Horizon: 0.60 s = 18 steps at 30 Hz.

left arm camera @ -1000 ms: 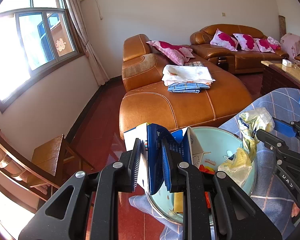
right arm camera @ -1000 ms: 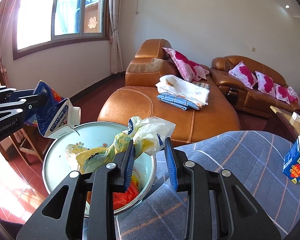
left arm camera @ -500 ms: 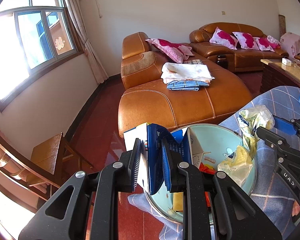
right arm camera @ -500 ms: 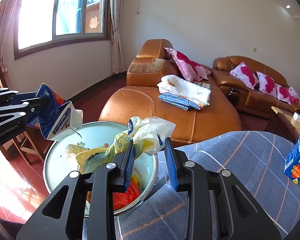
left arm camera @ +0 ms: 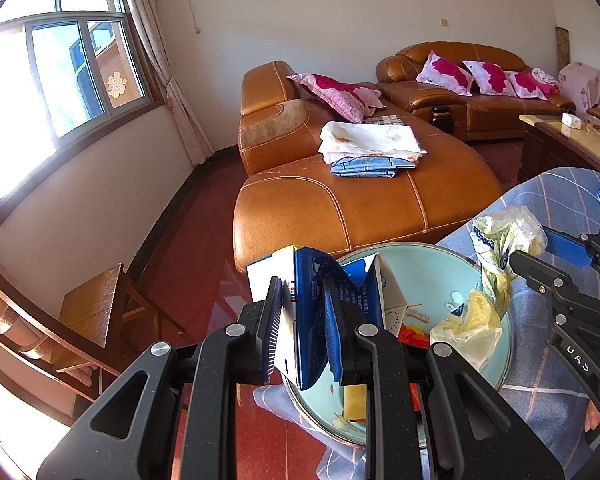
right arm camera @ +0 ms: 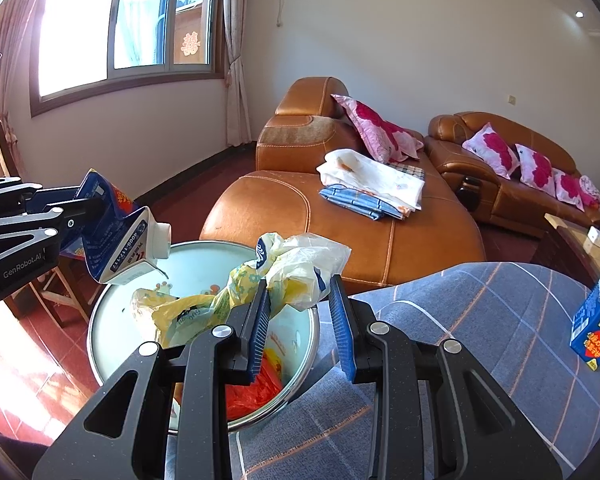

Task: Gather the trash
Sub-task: 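Lower the tissue box and plastic bag into the basin with both grippers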

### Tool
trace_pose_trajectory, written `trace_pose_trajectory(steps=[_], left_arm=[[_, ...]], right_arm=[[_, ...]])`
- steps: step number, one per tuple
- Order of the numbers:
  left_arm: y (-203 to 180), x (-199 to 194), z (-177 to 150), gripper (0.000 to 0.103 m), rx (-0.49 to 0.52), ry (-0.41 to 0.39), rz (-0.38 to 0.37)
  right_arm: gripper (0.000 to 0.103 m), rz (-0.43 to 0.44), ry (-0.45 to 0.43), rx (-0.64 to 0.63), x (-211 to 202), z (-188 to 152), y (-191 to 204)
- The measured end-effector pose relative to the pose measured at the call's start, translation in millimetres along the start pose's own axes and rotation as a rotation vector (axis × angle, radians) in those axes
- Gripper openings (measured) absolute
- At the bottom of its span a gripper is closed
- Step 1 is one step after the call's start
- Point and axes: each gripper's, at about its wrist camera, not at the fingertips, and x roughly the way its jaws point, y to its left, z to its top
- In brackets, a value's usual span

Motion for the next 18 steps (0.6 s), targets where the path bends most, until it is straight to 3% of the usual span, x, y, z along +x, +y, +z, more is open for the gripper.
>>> trace_pose_trajectory(steps=[18], left_arm=[[0.1, 2.8, -0.3, 0.021, -0.001, 0.018, -0.036]], right_arm=[[0.032, 0.020, 0.014, -0.024, 4.8, -1.3, 5.0]])
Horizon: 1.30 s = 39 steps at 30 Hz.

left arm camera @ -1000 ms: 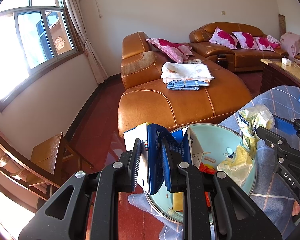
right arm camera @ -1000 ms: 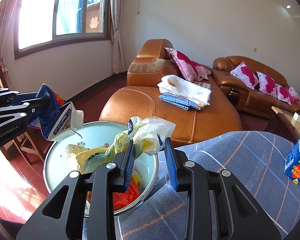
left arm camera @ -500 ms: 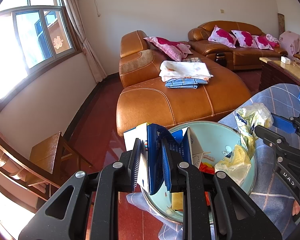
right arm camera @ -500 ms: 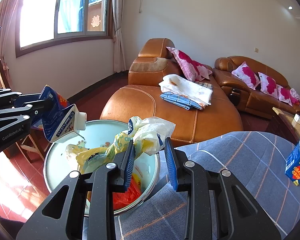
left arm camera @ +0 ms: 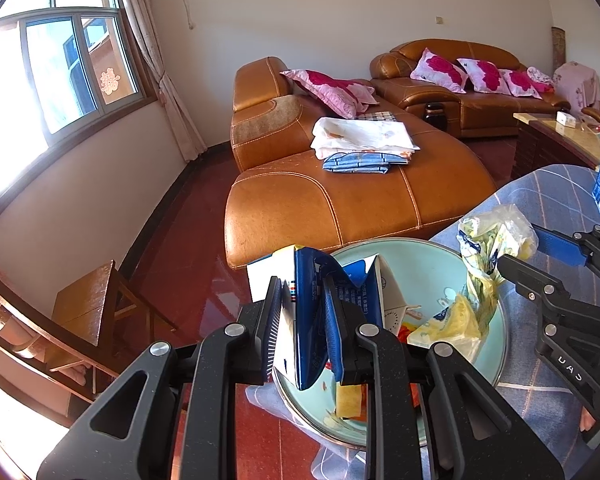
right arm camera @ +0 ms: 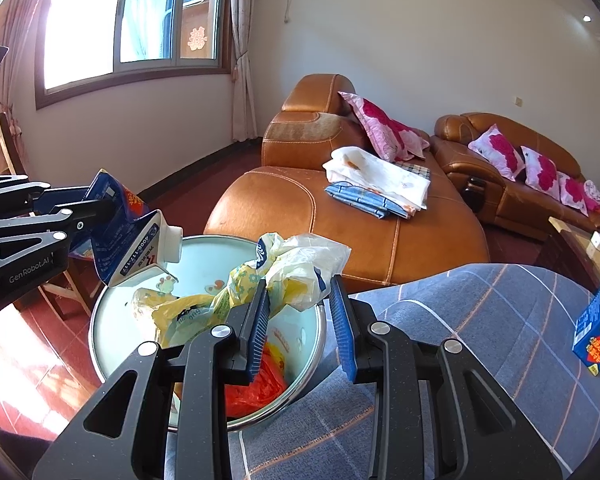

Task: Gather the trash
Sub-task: 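Lower the tissue box and plastic bag into the basin with both grippers, then open both grippers to release the plastic bag and tissue box into the basin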

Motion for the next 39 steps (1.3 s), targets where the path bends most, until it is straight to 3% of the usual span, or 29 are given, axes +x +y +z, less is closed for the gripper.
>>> trace_pose_trajectory(steps=[3, 4, 6, 7, 8, 9, 12, 14, 23, 30, 39], left_arm=[[2, 0, 0, 0.030, -0.013, -0.001, -0.003], [4, -1, 1, 0.044, -0.021, -0.007, 0.002], [5, -1, 2, 0.048, -0.023, -0.010, 0.009], [6, -1, 2, 0.054, -0.031, -0.011, 0.015], [8, -1, 3, 0.070, -0.045, -0.018, 0.020], [10, -3, 4, 0.077, -0.058, -0.031, 0.025], [9, -9, 5, 0.081, -0.065, -0.061, 0.019], [9, -15, 5, 0.096, -0.083, -0.090, 0.018], [-2, -33, 4, 0.097, -0.093, -0.148, -0.031], [-12, -41, 2, 0.097, -0.080, -0.173, -0.065], [-14, -44, -1, 0.097, -0.071, -0.181, -0.062]], right_arm=[[0.040, 0.003, -0.003, -0.001, -1, 0, 1], [0.041, 0.003, -0.006, 0.005, -2, 0, 0], [0.042, 0.002, -0.011, 0.019, -3, 0, -2], [0.042, 0.000, -0.013, 0.024, -4, -1, -3], [0.043, -0.004, -0.016, 0.028, -4, 0, -4], [0.048, -0.008, -0.021, 0.031, -5, 0, -4], [0.057, -0.023, -0.055, 0.040, -12, -1, -5], [0.058, -0.039, -0.080, 0.048, -19, -3, -7], [0.067, -0.165, -0.167, 0.094, -50, -12, -17], [0.075, -0.317, -0.209, 0.121, -72, -23, -25], [0.078, -0.351, -0.235, 0.156, -77, -28, -35]])
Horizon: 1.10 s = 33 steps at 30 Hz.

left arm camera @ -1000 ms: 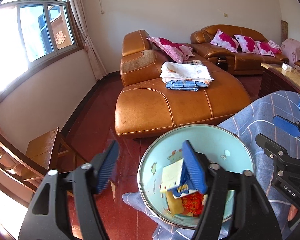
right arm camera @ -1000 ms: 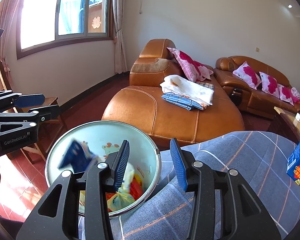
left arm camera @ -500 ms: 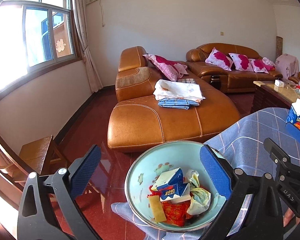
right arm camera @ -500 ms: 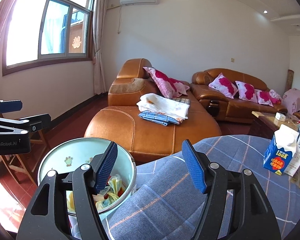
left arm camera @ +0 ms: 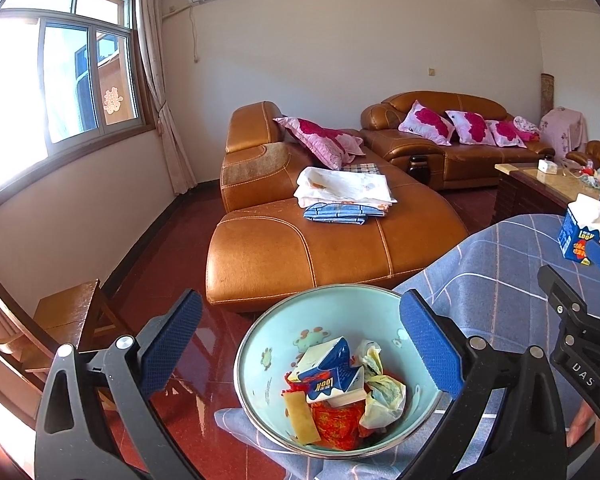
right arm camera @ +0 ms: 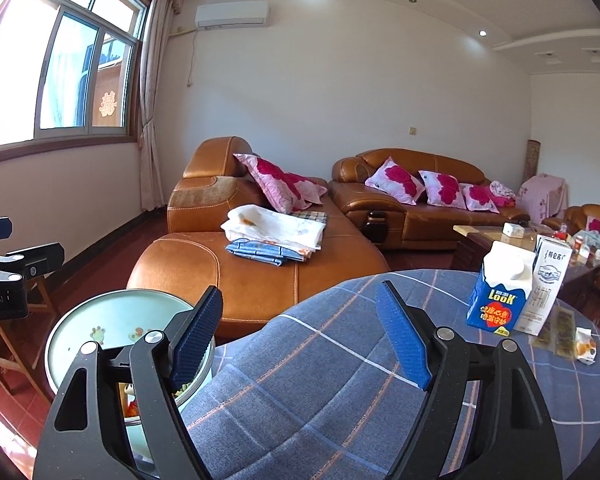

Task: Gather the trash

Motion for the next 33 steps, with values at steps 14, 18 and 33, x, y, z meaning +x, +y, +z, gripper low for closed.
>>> trace_pose_trajectory(steps=[14, 18, 33], left_arm=[[-1.5, 2.1, -1.9, 0.097, 0.014, 0.009, -0.001], [-1.6, 2.4, -2.2, 0.097, 0.013, 0.009, 0.000], [-1.1, 6.0, -4.3, 0.097, 0.016, 0.015, 0.003]], right_arm=[[0.083, -0.011, 0.001, 0.000, 1.1, -0.4, 1.0], [0.084, -0.013, -0.002, 0.004, 1.2, -0.5, 0.6], [0.086, -0.013, -0.003, 0.001, 1.6, -0.6, -0.6]])
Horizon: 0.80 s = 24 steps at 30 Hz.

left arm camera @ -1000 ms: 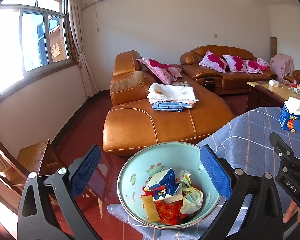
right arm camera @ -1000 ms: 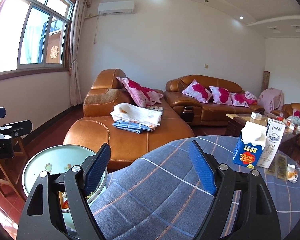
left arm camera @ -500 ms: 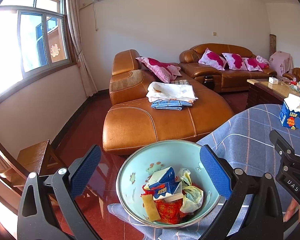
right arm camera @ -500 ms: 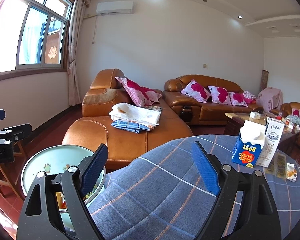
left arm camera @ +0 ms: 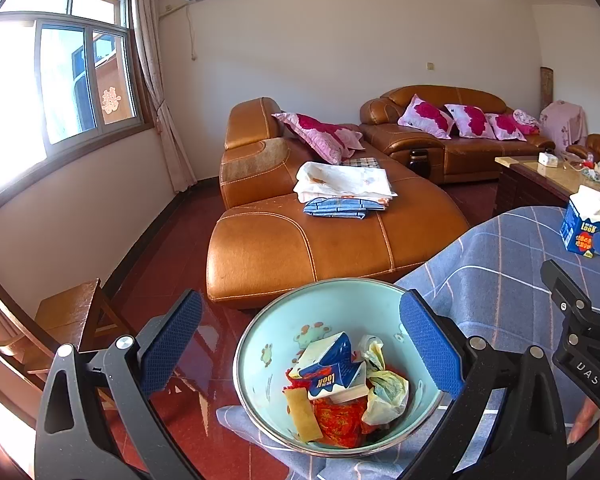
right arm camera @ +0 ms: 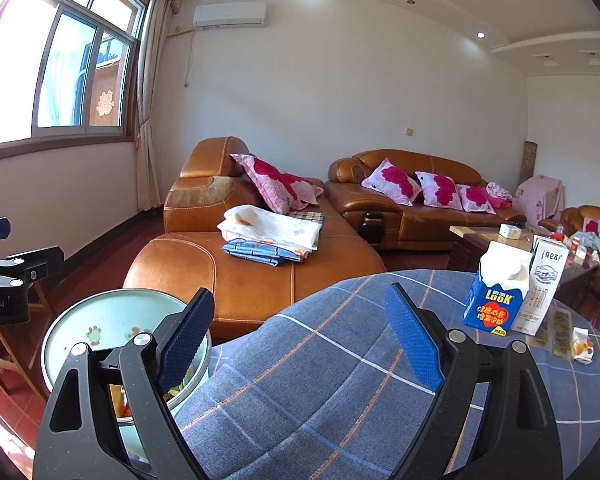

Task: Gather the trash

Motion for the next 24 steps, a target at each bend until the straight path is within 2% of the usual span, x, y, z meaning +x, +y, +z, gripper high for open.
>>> trace_pose_trajectory(steps=[24], left_arm=[[-14, -1, -1, 0.097, 0.068, 0.000, 0.007]], right_arm=[[0.092, -0.003, 0.004, -0.012, 1, 0, -1]])
